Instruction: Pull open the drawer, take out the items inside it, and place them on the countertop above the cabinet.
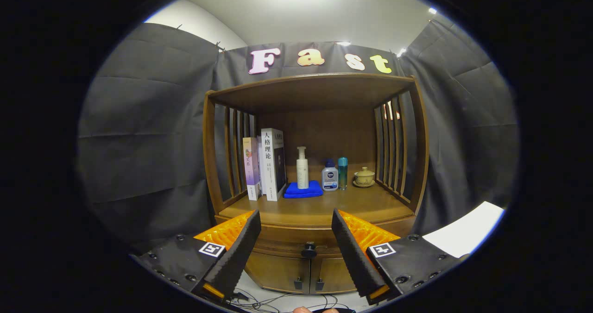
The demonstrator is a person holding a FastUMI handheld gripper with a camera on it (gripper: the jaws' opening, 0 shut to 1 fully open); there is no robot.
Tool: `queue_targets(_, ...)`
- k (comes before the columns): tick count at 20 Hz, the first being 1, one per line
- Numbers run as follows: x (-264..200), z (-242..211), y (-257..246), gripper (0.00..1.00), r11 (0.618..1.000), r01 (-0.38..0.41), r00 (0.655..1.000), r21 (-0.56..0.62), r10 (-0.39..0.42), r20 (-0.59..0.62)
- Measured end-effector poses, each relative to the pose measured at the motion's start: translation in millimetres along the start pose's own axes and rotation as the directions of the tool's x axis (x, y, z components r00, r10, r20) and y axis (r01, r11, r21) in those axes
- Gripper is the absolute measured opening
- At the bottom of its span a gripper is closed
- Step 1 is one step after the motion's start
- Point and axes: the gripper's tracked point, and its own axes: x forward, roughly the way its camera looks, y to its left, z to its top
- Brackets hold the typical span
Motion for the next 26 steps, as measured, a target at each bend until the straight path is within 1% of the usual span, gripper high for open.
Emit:
queue_targets(11,43.4,-50.0,-7.1,0.97,0.999,0.015,0.996,0.034,-0.012,-0.086)
queue_targets(20,91.9,-109.6,-19.0,0.97,0.998,0.057,0.985,0.018,-0.053,-0.164)
queue_targets(24,112.8,-141.1,-20.0,0.97,0.997,0.076,0.975,-0.016,-0.078,-0.209)
queue_targets(26,125.7,-158.4,-29.0,0.97,0.995,0.094,0.967,-0.034,-0.099,-0.234)
